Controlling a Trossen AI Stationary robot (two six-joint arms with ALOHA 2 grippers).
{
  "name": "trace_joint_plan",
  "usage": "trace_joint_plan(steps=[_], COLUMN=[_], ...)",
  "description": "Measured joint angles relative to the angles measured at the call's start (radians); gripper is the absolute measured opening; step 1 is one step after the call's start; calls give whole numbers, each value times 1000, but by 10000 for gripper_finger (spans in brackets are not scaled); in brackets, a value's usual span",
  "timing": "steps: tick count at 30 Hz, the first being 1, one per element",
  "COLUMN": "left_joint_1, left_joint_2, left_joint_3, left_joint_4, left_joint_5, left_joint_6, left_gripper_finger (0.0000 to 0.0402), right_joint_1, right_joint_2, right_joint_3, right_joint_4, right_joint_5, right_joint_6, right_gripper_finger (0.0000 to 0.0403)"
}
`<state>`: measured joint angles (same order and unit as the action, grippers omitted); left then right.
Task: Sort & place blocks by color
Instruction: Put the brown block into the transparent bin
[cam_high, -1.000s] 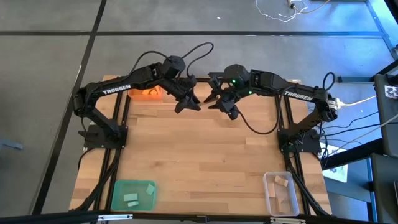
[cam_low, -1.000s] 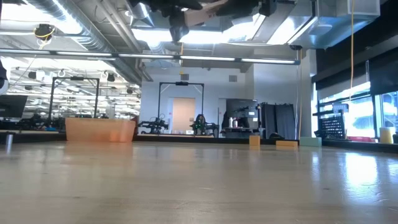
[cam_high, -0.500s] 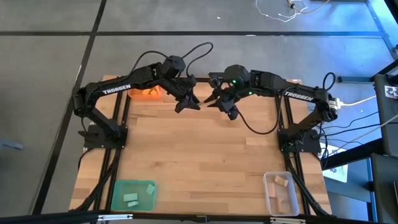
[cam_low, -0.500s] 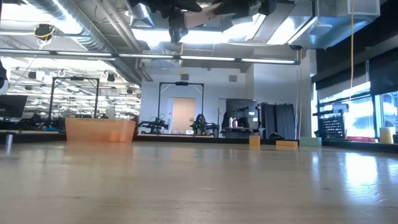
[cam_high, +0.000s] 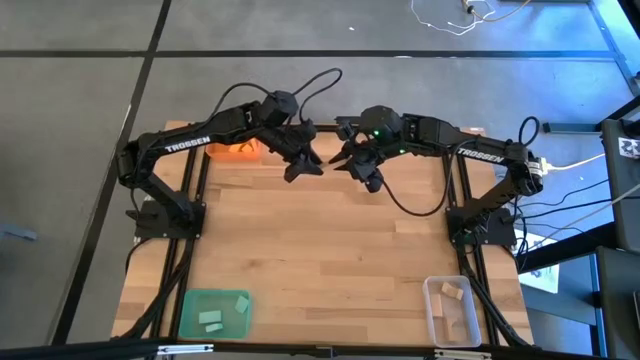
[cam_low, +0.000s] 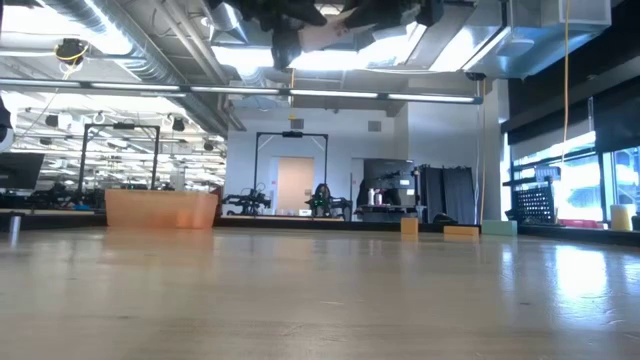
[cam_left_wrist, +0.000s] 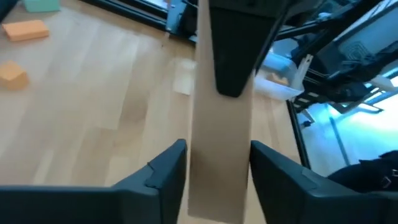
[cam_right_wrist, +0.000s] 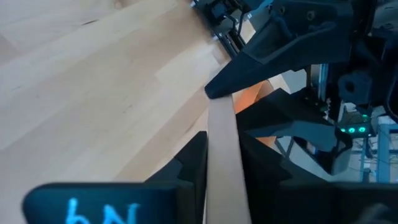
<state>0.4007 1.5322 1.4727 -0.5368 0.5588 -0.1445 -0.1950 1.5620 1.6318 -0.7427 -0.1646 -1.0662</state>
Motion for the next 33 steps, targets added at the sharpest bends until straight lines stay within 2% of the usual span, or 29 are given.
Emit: trace_joint_plan(steps=[4, 9, 14, 17, 20, 25, 31, 33], left_joint_1=[1, 6, 17, 26, 32, 38, 38, 38], left_joint_2=[0, 0, -1, -1, 0, 0, 0, 0], left_joint_3=[0, 1, 2, 2, 2, 2, 2, 2], left_joint_4=[-5, -18, -31, -32, -43, -80, -103, -107], left_joint_5=[-20, -85, -124, -148, -209, -296, -306, -309], left_joint_6=[22, 99, 168, 208, 235, 272, 316, 317], left_gripper_finger=[186, 191, 193, 194, 194, 194, 194, 194], right_joint_1=[7, 16, 26, 39, 61, 135, 247, 274], right_joint_2=[0, -12, -43, -67, -86, -109, -114, -115], right_joint_3=[0, 0, 0, 1, 26, 104, 205, 208], right_joint_4=[-3, -27, -55, -86, -172, -419, -785, -843], right_joint_5=[8, 97, 122, 191, 249, 247, 236, 166], right_joint_6=[36, 108, 212, 306, 416, 606, 1000, 1130], right_gripper_finger=[70, 61, 61, 61, 61, 61, 61, 61])
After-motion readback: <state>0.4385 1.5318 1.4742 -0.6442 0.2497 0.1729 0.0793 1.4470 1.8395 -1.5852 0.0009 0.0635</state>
